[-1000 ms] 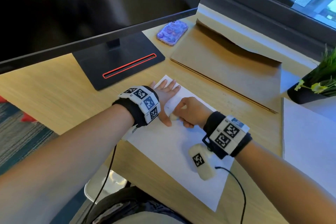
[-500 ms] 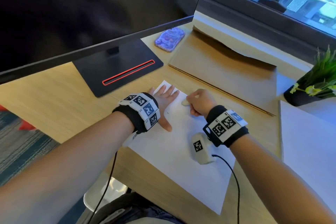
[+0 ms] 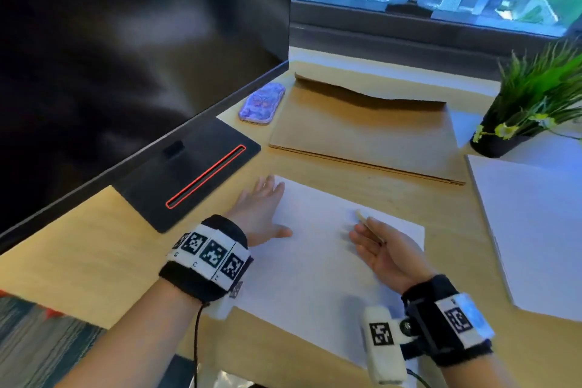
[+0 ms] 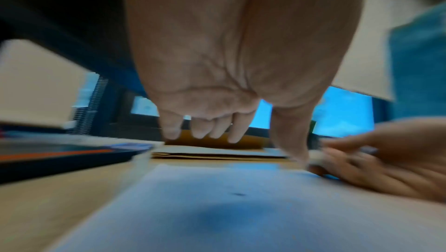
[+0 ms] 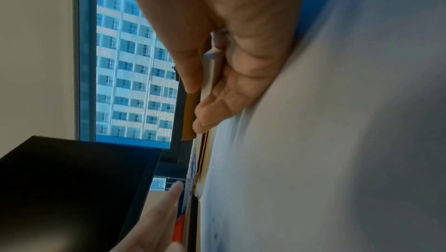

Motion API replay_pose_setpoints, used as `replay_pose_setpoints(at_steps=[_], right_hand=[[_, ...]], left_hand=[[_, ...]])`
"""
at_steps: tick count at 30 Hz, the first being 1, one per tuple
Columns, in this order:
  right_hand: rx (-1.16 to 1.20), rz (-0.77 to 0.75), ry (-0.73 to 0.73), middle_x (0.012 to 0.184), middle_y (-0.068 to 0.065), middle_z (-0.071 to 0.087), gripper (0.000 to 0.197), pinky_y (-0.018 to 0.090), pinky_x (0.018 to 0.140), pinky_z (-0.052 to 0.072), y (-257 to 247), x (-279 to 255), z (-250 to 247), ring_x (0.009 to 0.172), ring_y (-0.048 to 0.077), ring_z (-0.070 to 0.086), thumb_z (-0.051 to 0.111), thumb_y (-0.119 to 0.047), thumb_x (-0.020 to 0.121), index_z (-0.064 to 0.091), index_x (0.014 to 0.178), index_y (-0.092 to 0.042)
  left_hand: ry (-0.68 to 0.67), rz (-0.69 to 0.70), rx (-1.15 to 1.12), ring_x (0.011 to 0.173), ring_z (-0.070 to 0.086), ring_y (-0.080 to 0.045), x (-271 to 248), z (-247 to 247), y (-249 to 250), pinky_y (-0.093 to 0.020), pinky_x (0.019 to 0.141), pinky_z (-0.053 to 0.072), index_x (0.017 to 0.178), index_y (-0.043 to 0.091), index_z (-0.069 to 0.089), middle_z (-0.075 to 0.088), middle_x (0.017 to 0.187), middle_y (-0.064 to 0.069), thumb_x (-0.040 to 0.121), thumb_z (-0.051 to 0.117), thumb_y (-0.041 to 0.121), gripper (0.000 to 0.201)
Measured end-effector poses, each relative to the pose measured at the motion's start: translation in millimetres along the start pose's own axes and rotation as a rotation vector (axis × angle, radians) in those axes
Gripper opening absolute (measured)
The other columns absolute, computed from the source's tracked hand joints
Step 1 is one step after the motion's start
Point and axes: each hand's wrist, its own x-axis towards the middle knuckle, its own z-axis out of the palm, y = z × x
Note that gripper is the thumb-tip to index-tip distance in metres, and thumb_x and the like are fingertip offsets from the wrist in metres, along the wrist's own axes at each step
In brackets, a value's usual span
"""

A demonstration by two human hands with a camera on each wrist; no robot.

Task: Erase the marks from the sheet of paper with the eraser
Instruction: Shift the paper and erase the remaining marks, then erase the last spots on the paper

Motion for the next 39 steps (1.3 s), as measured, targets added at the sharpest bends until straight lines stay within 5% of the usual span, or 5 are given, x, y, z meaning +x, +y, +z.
replay_pose_setpoints(at_steps=[11,19,23,32,39], right_hand=[[0.113,0.003,-0.088,0.055,0.001,0.053,0.020,0.019,0.040,0.045,0.0,4.2,-12.8,0.041,0.009,0.049,0.044,-0.018,0.096,0.055,0.082,-0.009],[0.119,-0.016,-0.119,0.057,0.003,0.052,0.022,0.018,0.040,0.043,0.9,-0.4,-15.7,0.042,0.010,0.047,0.042,-0.016,0.097,0.058,0.082,-0.010],[0.105,-0.018,-0.133,0.056,0.004,0.052,0.019,0.018,0.039,0.043,0.1,-0.2,-14.2,0.041,0.010,0.048,0.042,-0.015,0.097,0.055,0.084,-0.009],[0.086,-0.001,-0.139,0.056,0.004,0.054,0.019,0.019,0.039,0.043,-0.4,1.0,-14.9,0.041,0.011,0.049,0.041,-0.017,0.098,0.054,0.086,-0.009],[0.083,0.012,-0.172,0.058,0.004,0.055,0.020,0.023,0.048,0.050,2.4,9.5,-19.9,0.046,0.013,0.051,0.040,-0.019,0.098,0.052,0.088,-0.007]], left_hand=[[-0.263,0.392,0.283,0.141,-0.023,-0.011,-9.4,60.0,66.9,-0.036,0.114,-0.012,0.146,0.016,-0.022,-0.033,0.147,0.006,0.057,-0.007,0.083,0.112],[-0.176,-0.238,0.410,0.142,-0.022,-0.024,-21.8,30.8,17.0,-0.042,0.116,-0.007,0.144,0.004,-0.024,-0.032,0.150,-0.011,0.086,0.010,0.072,0.095],[-0.134,0.130,0.356,0.137,-0.031,-0.017,-13.7,32.4,39.8,-0.042,0.114,-0.011,0.145,0.019,-0.025,-0.042,0.138,0.006,0.048,-0.027,0.079,0.114],[-0.108,-0.140,0.381,0.144,-0.018,-0.023,12.3,31.1,52.3,-0.047,0.116,-0.009,0.146,0.007,-0.020,-0.027,0.154,-0.008,0.088,0.015,0.071,0.093],[-0.181,0.190,0.229,0.145,-0.015,-0.017,19.5,33.5,78.0,-0.045,0.116,-0.005,0.149,0.022,-0.015,-0.022,0.155,0.006,0.096,0.013,0.058,0.070]])
